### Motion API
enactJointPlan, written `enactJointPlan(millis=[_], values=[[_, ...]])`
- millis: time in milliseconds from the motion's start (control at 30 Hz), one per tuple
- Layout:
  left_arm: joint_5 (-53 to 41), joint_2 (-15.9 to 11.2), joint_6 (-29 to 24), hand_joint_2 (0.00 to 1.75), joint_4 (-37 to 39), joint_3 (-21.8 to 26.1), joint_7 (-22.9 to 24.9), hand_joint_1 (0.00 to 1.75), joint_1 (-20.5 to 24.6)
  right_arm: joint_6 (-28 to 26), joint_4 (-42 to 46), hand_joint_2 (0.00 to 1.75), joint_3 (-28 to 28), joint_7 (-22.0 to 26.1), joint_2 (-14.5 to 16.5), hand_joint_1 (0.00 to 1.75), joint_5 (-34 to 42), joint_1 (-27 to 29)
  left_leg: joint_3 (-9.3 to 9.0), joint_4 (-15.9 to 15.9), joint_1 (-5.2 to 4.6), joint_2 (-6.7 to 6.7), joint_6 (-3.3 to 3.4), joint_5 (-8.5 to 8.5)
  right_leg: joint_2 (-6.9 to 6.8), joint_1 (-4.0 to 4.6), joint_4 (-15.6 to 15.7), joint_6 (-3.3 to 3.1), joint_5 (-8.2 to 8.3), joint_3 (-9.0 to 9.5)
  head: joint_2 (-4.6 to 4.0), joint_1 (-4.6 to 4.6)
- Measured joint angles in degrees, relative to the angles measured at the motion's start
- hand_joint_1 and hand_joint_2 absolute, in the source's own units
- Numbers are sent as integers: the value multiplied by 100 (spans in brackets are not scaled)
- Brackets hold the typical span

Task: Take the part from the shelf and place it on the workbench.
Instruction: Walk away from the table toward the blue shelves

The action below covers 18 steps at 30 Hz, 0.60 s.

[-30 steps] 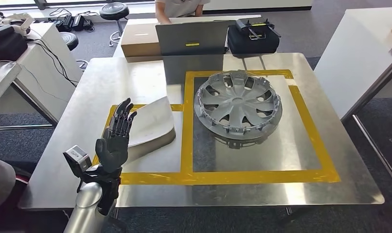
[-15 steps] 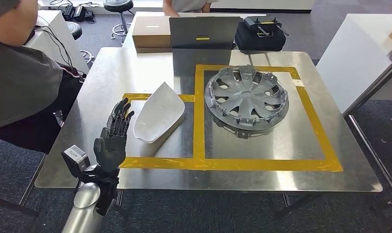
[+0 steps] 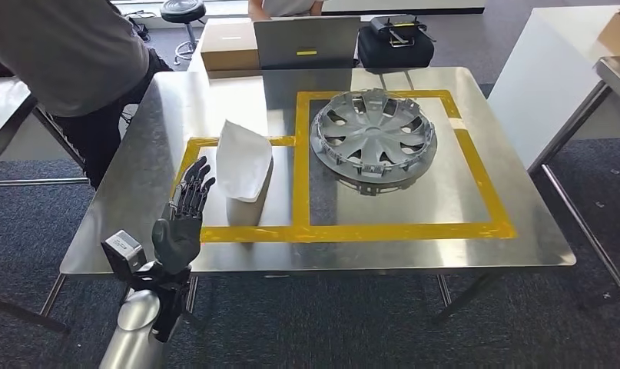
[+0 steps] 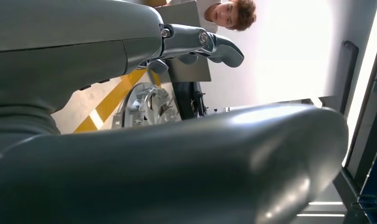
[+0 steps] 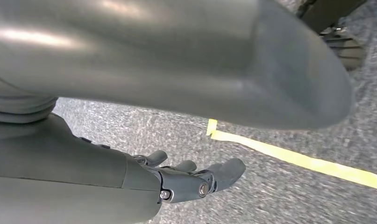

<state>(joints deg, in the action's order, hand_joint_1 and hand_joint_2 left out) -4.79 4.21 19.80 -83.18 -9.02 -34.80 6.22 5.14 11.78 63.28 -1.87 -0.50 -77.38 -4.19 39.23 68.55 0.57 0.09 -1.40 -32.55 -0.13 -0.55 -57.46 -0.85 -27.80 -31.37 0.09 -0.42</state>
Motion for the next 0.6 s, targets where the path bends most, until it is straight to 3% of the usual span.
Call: enactJointPlan(millis=[33,67,100,167,233,300,367,400,433,533,567,600], values=[[-5,-2,-3,0,7,-1,2,0,-6,1,0,0,0,-1,1,0,-1,2,70,330,6,0,-20,-174,-1,1,-6,0,54,-76,0,-4],[-7,-4,-5,0,16,-1,3,0,-12,1,0,0,0,-1,1,0,-2,3,71,531,9,1,-33,-219,-2,2,-14,6,106,-151,0,-4],[-12,-6,-8,0,24,-1,5,0,-14,1,0,0,0,-1,1,0,-2,4,-20,545,13,1,-38,-145,-2,2,-23,17,157,-226,0,-5],[-32,-7,-17,0,33,-1,9,0,-12,1,0,0,0,-1,3,0,-4,5,-488,0,21,2,-28,130,-1,-2,-47,54,250,-355,0,-5],[-59,-4,-37,0,32,-2,15,0,-5,2,0,0,0,1,5,0,-7,7,-997,-738,7,-7,19,183,4,7,-72,115,326,-439,0,-4],[-80,-5,-63,0,36,-1,21,0,-5,2,0,0,0,5,6,0,-10,9,-1131,-1021,-24,-22,104,125,9,11,-79,189,402,-471,0,-3],[-103,-7,-81,0,48,1,27,0,-17,5,0,0,-1,12,7,0,-15,16,-1053,-1032,-36,-15,209,199,16,-13,-82,268,446,-494,0,-5],[-113,-7,-88,0,56,2,32,0,-23,7,-1,0,-1,15,11,0,-18,20,-1011,-1038,-36,-5,259,252,19,-28,-147,302,363,-531,0,0],[-120,-7,-98,0,66,2,35,0,-26,8,-1,0,-1,21,16,0,-22,24,-958,-1048,-29,6,304,310,22,-36,-311,328,174,-599,0,4],[-154,-13,-138,0,98,5,48,0,-66,8,-1,0,0,52,23,0,-30,21,-747,-1041,-39,20,365,478,22,-41,-1253,359,-594,-857,0,20],[-171,-17,-157,0,113,6,57,0,-91,8,0,0,0,65,23,0,-33,20,-670,-1031,-46,21,367,535,23,-39,-1493,358,-676,-873,0,21],[-190,-20,-175,0,128,6,66,0,-115,8,-1,0,0,76,24,0,-38,20,-589,-1015,-51,21,363,589,23,-35,-1576,349,-633,-809,0,22]])
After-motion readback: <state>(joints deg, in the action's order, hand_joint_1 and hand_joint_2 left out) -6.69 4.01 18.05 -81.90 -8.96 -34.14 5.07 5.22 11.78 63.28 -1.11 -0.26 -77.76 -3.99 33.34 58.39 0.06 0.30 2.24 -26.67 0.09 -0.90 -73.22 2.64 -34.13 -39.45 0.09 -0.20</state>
